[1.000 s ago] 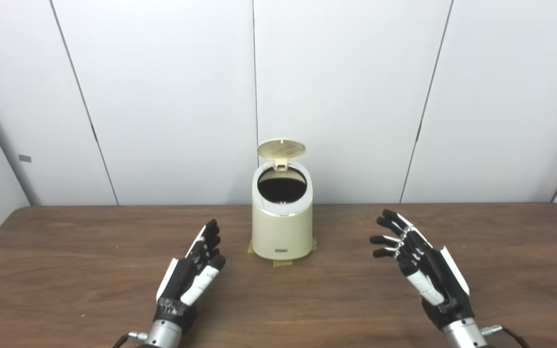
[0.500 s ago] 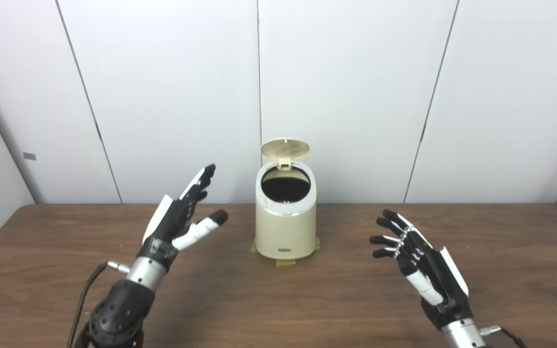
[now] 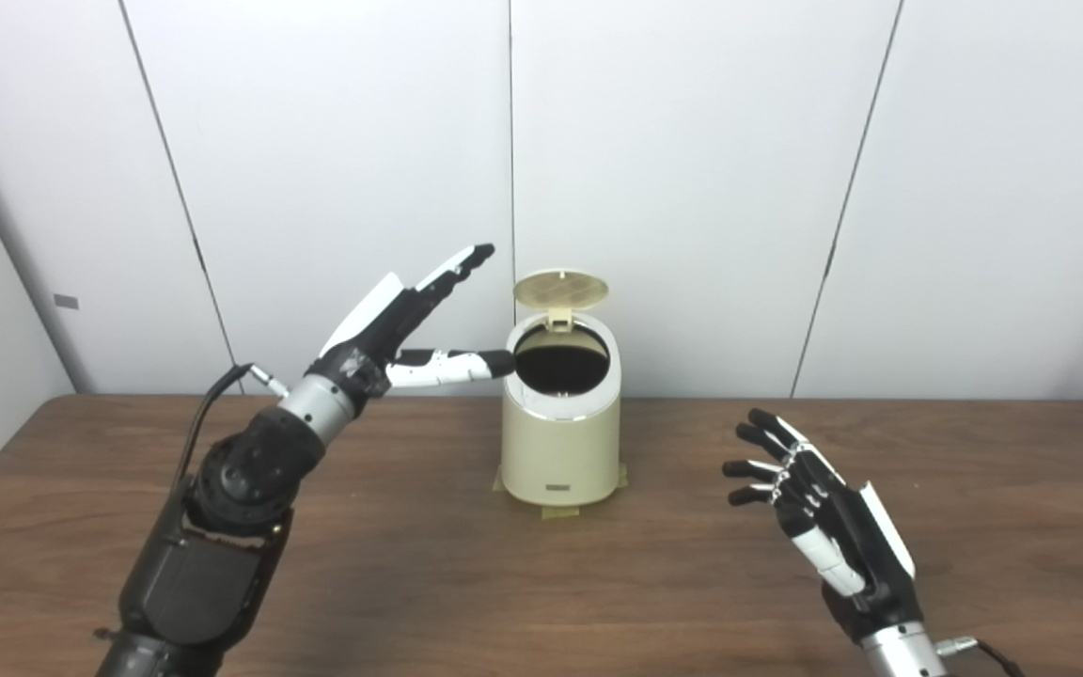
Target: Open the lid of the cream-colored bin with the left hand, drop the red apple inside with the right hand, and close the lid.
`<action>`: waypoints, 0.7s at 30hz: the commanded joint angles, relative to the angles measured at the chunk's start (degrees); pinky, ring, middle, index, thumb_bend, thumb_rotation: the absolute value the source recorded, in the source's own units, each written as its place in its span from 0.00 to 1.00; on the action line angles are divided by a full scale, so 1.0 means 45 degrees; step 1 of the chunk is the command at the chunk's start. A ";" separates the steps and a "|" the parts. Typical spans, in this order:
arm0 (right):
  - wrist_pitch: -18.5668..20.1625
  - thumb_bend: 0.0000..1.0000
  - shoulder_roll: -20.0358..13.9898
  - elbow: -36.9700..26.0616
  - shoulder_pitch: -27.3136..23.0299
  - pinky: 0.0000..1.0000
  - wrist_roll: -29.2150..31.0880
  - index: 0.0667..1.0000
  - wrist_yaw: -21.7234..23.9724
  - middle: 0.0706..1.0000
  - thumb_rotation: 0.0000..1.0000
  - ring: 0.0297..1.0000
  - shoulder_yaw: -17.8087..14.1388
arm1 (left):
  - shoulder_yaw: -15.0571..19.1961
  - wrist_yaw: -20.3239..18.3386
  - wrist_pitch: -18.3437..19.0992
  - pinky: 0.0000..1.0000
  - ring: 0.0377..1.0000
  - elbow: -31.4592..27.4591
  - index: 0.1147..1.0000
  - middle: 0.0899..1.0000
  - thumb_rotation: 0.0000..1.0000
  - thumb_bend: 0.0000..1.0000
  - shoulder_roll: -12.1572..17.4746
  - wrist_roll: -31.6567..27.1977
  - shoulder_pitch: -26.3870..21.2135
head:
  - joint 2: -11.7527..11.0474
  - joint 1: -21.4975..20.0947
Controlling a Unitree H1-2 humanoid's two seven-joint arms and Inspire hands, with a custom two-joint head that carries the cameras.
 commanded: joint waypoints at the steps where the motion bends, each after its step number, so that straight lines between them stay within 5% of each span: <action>1: -0.0571 0.87 0.0069 -0.0177 -0.0504 0.62 0.0069 0.86 -0.0073 0.85 0.77 0.72 -0.0050 | -0.0089 0.0039 -0.0385 1.00 1.00 0.0272 1.00 1.00 0.61 1.00 0.0157 0.0300 -0.1132 | -0.0014 -0.0032; 21: 0.0037 0.85 0.0280 -0.0773 -0.0330 0.62 0.0018 0.86 0.0019 0.86 0.78 0.72 0.0242 | -0.1212 -0.0135 -0.1405 1.00 1.00 0.3361 1.00 1.00 0.60 1.00 -0.0165 0.1548 -0.3402 | 0.0048 -0.0467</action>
